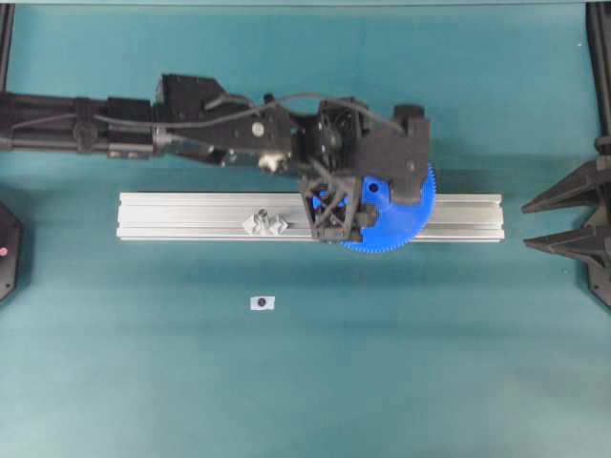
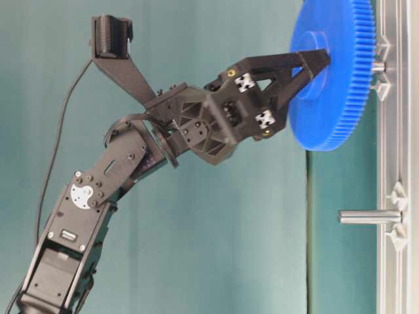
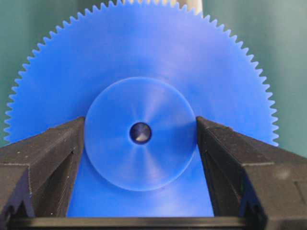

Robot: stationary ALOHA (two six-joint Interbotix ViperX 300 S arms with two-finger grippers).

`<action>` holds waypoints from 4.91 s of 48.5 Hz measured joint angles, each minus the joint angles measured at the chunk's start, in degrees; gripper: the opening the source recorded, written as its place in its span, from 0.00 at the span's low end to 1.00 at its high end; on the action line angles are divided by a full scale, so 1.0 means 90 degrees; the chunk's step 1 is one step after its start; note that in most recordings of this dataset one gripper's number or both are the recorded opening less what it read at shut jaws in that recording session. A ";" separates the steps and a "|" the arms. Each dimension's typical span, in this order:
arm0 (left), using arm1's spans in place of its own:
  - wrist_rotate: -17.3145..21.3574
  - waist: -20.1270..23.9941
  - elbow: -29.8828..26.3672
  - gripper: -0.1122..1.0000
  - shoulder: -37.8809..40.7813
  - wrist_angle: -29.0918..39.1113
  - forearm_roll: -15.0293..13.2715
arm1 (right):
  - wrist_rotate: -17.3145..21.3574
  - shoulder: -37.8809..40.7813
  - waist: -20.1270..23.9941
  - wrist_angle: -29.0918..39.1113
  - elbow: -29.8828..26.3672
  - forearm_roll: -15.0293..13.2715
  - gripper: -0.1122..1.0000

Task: Insert the large gear onto the shaft.
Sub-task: 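Align the gear's center hole with the right shaft tip, then push the gear down onto the shaft with the left gripper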

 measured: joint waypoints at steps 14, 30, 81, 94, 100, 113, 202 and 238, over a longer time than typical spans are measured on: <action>-0.0049 0.0020 -0.0078 0.80 0.0010 0.0029 0.0010 | 0.0000 0.0000 0.0000 0.0000 0.0000 -0.0010 0.62; -0.0078 0.0186 -0.0186 0.80 0.0010 0.0049 -0.0010 | 0.0010 0.0000 0.0000 -0.0010 0.0000 -0.0010 0.62; -0.0020 0.0205 -0.0508 0.80 0.0215 0.0430 -0.0010 | 0.0117 0.0000 0.0000 -0.0029 0.0029 -0.0020 0.62; -0.0049 0.0205 -0.0332 0.80 0.0156 0.0439 -0.0010 | 0.0117 0.0000 0.0000 -0.0029 0.0039 -0.0010 0.62; -0.0049 0.0205 -0.0205 0.80 0.0078 0.0449 -0.0010 | 0.0117 0.0000 0.0000 -0.0020 0.0029 -0.0020 0.62; -0.0039 0.0205 -0.0098 0.80 0.0020 0.0430 -0.0010 | 0.0117 0.0000 0.0000 -0.0029 0.0039 -0.0010 0.62; -0.0078 0.0176 -0.0488 0.80 0.0205 0.0361 0.0000 | 0.0225 0.0000 0.0000 -0.0029 0.0039 0.0000 0.62; -0.0049 0.0186 -0.0518 0.87 0.0234 0.0361 -0.0010 | 0.0225 -0.0010 0.0000 -0.0029 0.0039 0.0000 0.62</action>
